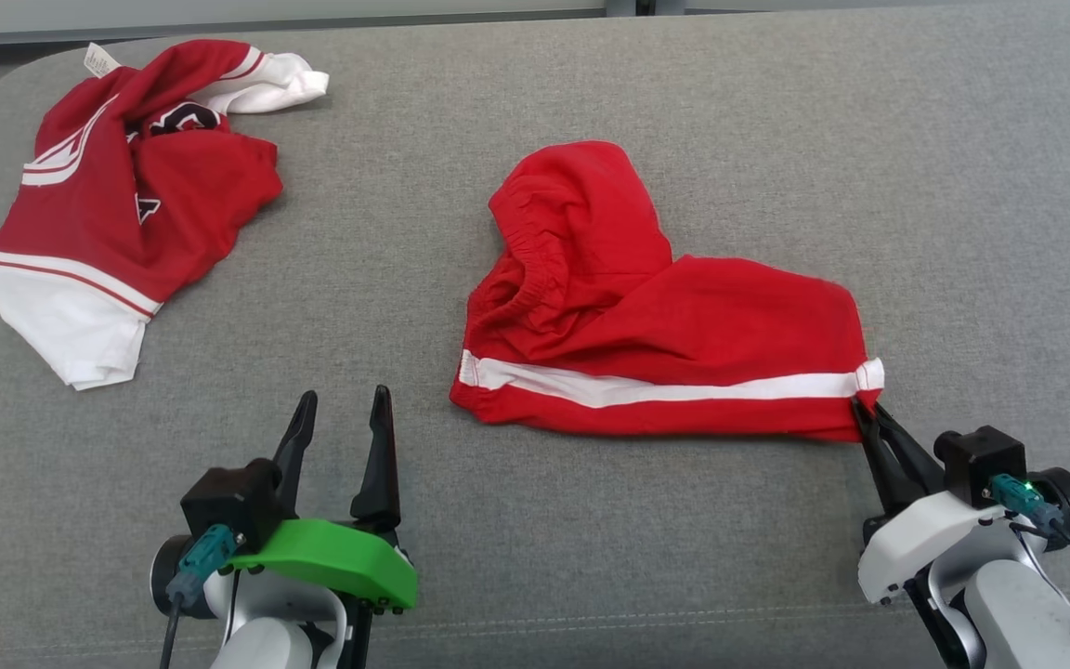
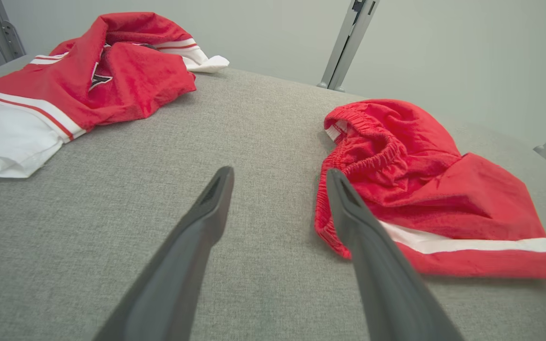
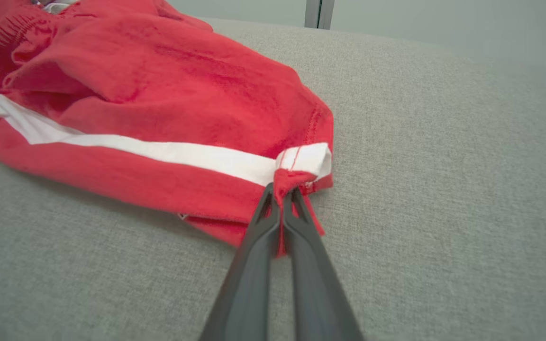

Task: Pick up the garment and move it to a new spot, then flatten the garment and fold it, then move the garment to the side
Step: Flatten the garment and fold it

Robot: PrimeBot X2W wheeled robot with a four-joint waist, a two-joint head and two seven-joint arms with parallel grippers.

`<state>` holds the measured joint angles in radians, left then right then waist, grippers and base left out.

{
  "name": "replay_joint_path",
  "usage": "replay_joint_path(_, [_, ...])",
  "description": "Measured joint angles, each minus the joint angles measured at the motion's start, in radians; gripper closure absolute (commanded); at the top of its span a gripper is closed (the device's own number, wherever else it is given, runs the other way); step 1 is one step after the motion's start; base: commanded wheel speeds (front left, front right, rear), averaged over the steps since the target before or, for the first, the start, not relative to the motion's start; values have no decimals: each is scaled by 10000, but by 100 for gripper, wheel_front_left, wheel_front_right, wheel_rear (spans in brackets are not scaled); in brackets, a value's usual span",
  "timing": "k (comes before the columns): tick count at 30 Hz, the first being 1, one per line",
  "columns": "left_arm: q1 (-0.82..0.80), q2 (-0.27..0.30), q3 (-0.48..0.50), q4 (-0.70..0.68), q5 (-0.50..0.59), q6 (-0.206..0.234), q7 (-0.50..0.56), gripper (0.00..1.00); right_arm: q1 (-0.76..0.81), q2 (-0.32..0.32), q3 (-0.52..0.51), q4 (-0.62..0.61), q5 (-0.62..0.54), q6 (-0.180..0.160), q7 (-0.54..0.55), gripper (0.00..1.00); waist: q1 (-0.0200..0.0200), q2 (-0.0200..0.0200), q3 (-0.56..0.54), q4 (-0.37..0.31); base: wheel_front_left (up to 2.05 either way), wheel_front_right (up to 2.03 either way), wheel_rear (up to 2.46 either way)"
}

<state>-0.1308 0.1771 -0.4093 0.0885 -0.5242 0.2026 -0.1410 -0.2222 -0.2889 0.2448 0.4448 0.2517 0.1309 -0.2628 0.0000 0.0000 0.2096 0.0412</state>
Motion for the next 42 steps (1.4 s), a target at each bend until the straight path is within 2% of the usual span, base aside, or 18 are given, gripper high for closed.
replay_joint_path(2, [-7,21,4,2,0,6,0,0,106,104,-100,23,4,0,0,72,0,0,30,-73,0,0,0])
replay_joint_path(3, [-7,31,6,4,-2,10,0,0,160,178,-155,44,6,0,-2,59,0,0,40,-114,0,0,0])
replay_joint_path(4, [-8,42,0,13,-2,10,2,0,203,249,-215,61,8,0,0,57,0,0,46,-155,0,0,0])
replay_joint_path(5, [-7,50,0,15,-4,13,2,0,263,307,-291,73,8,0,0,41,0,0,48,-199,0,0,0])
replay_joint_path(6, [-6,58,0,21,-15,13,2,0,326,366,-366,100,12,0,-2,18,0,0,46,-244,0,0,0])
replay_joint_path(7, [-5,63,-6,23,-36,13,2,0,375,431,-431,151,19,0,-2,0,0,0,42,-289,0,0,0])
replay_joint_path(20, [335,224,50,171,-265,44,2,0,643,744,-943,871,412,0,-2,0,0,0,-381,-790,0,0,0])
replay_joint_path(25, [626,272,153,142,-456,75,-21,0,747,732,-1099,612,500,0,-2,0,0,0,-732,-941,0,0,0])
replay_joint_path(32, [998,527,322,104,-803,-117,-27,0,747,729,-1292,347,188,0,31,0,-1,0,-1348,-1089,0,0,0])
replay_joint_path(42, [1628,1009,890,249,-1003,-192,-556,0,878,945,-1417,-1150,-343,0,1104,0,-1,0,-2131,-1079,0,0,0])
